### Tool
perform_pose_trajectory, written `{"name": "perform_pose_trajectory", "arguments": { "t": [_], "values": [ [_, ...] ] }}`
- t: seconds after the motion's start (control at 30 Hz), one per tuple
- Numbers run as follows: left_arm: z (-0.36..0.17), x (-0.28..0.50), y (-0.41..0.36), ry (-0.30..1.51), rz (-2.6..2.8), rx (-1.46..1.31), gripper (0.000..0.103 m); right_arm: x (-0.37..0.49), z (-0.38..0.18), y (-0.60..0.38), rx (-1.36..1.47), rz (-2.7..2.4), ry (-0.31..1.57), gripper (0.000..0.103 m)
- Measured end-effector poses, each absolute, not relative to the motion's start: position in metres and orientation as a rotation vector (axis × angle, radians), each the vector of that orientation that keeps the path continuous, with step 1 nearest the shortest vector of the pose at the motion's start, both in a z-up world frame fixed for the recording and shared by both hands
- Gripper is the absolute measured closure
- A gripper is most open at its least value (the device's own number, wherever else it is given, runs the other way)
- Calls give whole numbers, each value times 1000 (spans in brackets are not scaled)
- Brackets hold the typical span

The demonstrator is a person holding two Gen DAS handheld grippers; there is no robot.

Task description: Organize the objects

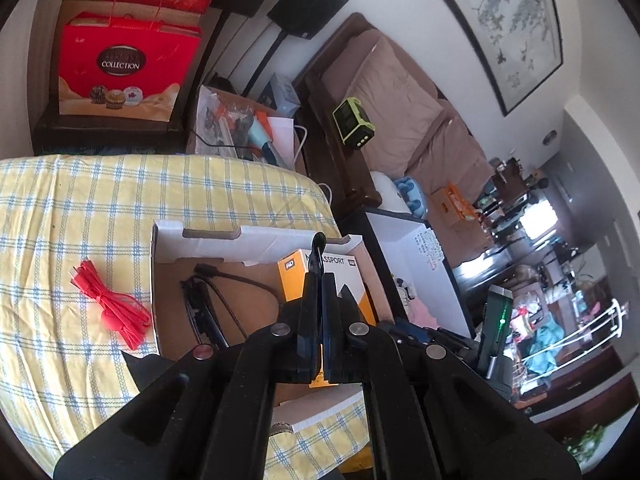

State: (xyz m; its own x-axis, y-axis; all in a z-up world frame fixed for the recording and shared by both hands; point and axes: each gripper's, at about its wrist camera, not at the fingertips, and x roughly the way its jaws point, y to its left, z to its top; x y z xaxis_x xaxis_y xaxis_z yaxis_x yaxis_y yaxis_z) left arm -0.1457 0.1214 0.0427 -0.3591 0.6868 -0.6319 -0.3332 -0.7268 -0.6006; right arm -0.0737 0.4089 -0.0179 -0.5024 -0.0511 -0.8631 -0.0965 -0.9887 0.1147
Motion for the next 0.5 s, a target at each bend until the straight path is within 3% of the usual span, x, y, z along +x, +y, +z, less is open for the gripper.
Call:
{"name": "perform_pose_trajectory", "arguments": {
  "t": [0.37,0.5],
  "values": [
    [-3,-151,144,-399,2095,-1367,100,-74,-18,409,-1553,2691,227,72],
    [3,-146,144,-344,2099,-1355,68,-73,-18,408,-1551,2691,226,72]
  ]
}}
